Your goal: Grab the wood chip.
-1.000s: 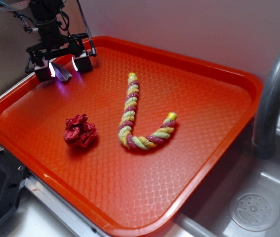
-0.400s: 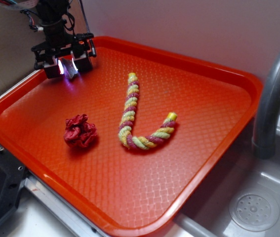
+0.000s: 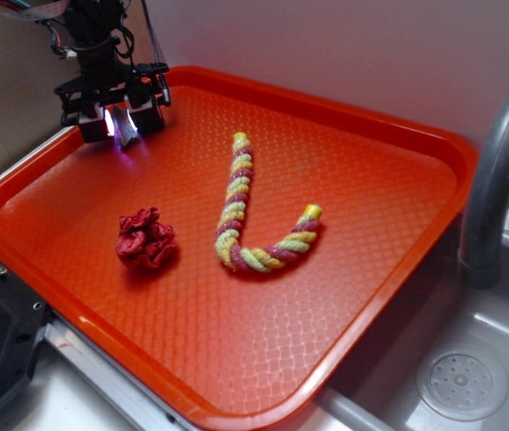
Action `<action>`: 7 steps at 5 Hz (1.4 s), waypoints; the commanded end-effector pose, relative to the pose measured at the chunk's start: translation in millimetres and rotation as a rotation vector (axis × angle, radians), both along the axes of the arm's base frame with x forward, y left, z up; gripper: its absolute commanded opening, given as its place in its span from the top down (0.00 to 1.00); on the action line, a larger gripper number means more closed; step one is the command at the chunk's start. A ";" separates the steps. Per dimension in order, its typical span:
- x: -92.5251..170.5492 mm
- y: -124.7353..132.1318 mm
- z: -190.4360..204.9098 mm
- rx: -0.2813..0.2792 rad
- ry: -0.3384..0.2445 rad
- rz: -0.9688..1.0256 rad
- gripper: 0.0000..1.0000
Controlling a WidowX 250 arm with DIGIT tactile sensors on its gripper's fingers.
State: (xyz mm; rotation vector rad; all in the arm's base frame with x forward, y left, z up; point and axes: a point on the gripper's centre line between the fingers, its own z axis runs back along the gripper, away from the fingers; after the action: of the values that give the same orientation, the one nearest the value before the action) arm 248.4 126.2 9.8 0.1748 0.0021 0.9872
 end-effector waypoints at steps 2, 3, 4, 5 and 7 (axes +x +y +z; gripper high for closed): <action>-16.4 -26.1 14.1 -0.022 0.161 -0.328 1.00; -39.9 -71.2 34.5 -0.049 0.156 -0.582 1.00; -54.0 -112.2 60.6 -0.034 0.131 -0.828 1.00; -61.2 -130.1 100.9 -0.038 0.062 -0.906 1.00; -52.0 -123.2 194.2 -0.091 -0.112 -0.904 1.00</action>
State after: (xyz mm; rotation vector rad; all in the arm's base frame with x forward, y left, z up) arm 208.8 -14.2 191.5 0.0280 -0.0724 0.0952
